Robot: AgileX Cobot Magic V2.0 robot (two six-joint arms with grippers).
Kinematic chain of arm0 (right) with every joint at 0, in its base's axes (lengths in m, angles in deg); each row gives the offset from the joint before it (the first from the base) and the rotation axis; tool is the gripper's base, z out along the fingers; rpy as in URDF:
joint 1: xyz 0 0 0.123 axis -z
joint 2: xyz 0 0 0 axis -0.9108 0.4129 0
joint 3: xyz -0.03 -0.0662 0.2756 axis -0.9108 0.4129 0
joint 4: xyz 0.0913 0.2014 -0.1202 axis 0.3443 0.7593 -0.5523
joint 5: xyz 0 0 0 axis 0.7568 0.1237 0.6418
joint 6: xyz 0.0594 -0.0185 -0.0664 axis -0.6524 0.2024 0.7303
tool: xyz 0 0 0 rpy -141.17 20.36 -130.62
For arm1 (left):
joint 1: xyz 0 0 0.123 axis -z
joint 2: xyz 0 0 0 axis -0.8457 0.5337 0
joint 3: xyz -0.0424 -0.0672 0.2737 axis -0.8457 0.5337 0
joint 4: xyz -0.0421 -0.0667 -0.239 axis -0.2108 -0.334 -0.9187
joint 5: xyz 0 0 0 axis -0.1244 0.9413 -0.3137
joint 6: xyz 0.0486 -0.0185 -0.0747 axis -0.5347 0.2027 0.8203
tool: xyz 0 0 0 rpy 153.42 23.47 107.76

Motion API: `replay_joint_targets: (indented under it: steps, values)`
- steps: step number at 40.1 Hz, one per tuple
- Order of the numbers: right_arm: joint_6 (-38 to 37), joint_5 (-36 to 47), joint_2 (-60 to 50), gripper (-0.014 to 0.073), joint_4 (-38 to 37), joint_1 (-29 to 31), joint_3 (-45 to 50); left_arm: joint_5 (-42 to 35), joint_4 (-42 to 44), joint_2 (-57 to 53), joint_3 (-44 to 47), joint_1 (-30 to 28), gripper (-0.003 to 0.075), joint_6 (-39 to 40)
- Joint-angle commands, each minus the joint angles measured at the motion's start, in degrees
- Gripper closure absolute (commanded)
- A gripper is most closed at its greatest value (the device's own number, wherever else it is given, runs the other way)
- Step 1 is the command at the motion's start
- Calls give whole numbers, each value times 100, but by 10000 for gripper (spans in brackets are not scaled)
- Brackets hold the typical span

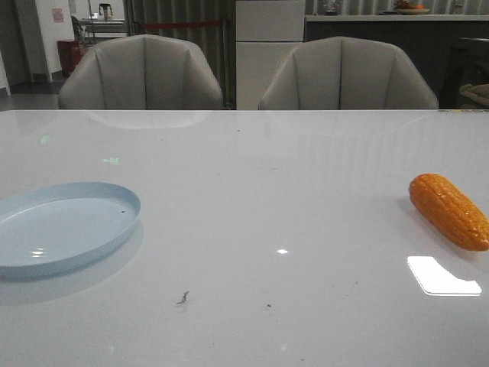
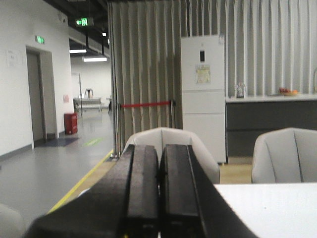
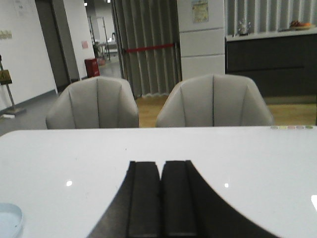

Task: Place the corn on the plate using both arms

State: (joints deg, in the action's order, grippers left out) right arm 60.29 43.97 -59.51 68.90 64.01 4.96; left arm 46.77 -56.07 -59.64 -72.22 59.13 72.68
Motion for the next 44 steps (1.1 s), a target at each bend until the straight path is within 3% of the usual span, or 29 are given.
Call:
replay_joint_targets:
  steps: [1, 14, 19, 21, 23, 26, 28, 32, 34, 44]
  values:
    - [39, 341, 657, 567, 56, 8, -437, -268, 44, 612, -487, 40, 626, 54]
    - [39, 524, 2147, 567, 157, 8, -466, -362, -104, 2017, -347, 40, 626, 54]
    - [39, 542, 2548, 557, 277, 8, -466, -347, -861, 2533, -298, 40, 626, 54]
    - [39, 530, 2792, 511, 362, 8, -466, -347, -1239, 2846, -298, 40, 626, 54]
    - [39, 574, 3083, 412, 389, 8, -466, -347, -1338, 3211, -298, 40, 618, 54]
    - [39, 629, 3424, 232, 412, 8, -466, -347, -1336, 3680, -298, 40, 552, 54]
    - [39, 629, 3633, 137, 446, 8, -466, -347, -1336, 3990, -298, 40, 456, 54]
    - [39, 612, 4022, 102, 460, 8, -466, -334, -1336, 4551, -309, 40, 225, 54]
    - [39, 605, 4204, 102, 460, 8, -466, -229, -1336, 4769, -391, 40, 166, 54]
    - [39, 548, 4806, 102, 695, 8, -466, 1277, -1265, 6312, -2027, 40, 246, 54]
